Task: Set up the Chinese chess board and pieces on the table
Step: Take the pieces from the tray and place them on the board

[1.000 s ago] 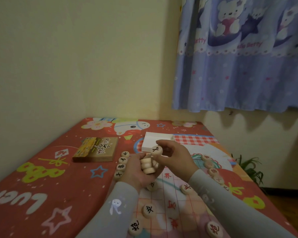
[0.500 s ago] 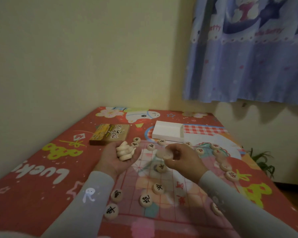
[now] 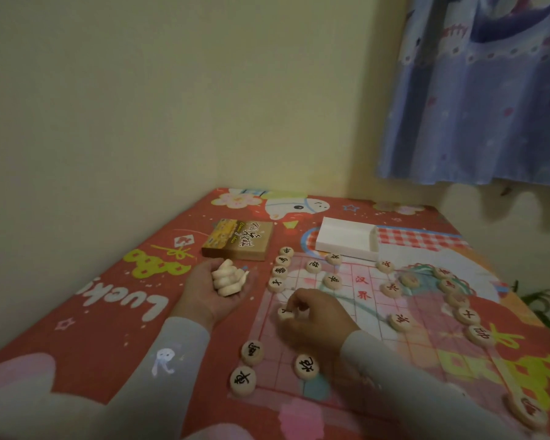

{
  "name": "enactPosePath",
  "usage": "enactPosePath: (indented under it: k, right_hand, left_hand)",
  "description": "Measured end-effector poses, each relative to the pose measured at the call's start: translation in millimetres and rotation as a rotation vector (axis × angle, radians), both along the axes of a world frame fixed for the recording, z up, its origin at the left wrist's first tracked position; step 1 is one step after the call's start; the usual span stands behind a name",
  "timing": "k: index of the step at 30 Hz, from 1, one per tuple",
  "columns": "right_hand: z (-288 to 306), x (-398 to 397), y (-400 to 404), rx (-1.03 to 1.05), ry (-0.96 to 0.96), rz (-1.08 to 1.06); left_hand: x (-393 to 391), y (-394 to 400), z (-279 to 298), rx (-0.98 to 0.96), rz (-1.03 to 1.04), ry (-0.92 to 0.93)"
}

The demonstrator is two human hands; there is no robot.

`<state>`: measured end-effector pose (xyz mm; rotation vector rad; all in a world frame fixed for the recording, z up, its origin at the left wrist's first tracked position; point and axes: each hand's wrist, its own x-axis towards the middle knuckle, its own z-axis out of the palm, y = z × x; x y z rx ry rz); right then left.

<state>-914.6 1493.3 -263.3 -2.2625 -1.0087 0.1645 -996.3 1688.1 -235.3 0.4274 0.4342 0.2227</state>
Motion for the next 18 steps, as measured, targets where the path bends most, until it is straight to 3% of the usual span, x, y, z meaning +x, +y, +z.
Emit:
enactPosePath:
  k: [11,18]
  right_hand:
    - [-3.5,1.0,39.3,-0.055,-0.136,0.115]
    - [21.8,-2.1,40.8,0.381,-0.059,0.028]
  left_hand:
    - [-2.2,7.7,-13.9,0.031,-0.099,-0.015]
    - [11.9,-14.8,-9.4,0.12,-0.062,0.095]
